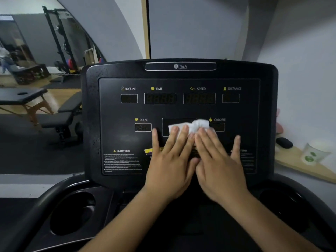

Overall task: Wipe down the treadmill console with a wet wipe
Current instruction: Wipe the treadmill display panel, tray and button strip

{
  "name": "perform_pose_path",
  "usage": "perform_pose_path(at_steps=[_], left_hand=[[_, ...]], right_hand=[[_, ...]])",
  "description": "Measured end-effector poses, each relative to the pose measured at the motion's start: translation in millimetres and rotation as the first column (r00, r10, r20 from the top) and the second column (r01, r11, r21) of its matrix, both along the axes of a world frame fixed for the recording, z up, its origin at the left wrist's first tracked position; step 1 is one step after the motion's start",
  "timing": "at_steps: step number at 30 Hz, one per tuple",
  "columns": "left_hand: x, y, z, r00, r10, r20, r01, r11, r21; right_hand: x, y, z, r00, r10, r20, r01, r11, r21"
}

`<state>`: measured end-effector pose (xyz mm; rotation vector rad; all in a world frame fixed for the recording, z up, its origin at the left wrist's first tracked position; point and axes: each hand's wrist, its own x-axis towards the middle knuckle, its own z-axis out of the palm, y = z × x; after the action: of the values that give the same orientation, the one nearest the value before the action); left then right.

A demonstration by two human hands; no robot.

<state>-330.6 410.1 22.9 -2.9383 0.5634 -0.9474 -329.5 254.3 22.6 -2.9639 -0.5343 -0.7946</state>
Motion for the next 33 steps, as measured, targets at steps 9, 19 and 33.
perform_pose_path(at_steps=[9, 19, 33], left_hand=[[0.8, -30.3, 4.8, 0.999, -0.043, -0.008, 0.043, 0.999, 0.000], [37.1, -79.2, 43.4, 0.999, -0.040, 0.036, 0.034, 0.986, 0.162], [39.4, -129.6, 35.2, 0.989, -0.141, 0.044, 0.135, 0.983, 0.127]], right_hand=[[-0.2, -27.6, -4.9, 0.998, -0.055, 0.017, 0.055, 0.997, 0.051], [26.1, -69.6, 29.5, 0.984, -0.162, 0.069, 0.157, 0.985, 0.068], [29.5, -114.6, 25.6, 0.986, -0.160, 0.046, 0.148, 0.967, 0.207]])
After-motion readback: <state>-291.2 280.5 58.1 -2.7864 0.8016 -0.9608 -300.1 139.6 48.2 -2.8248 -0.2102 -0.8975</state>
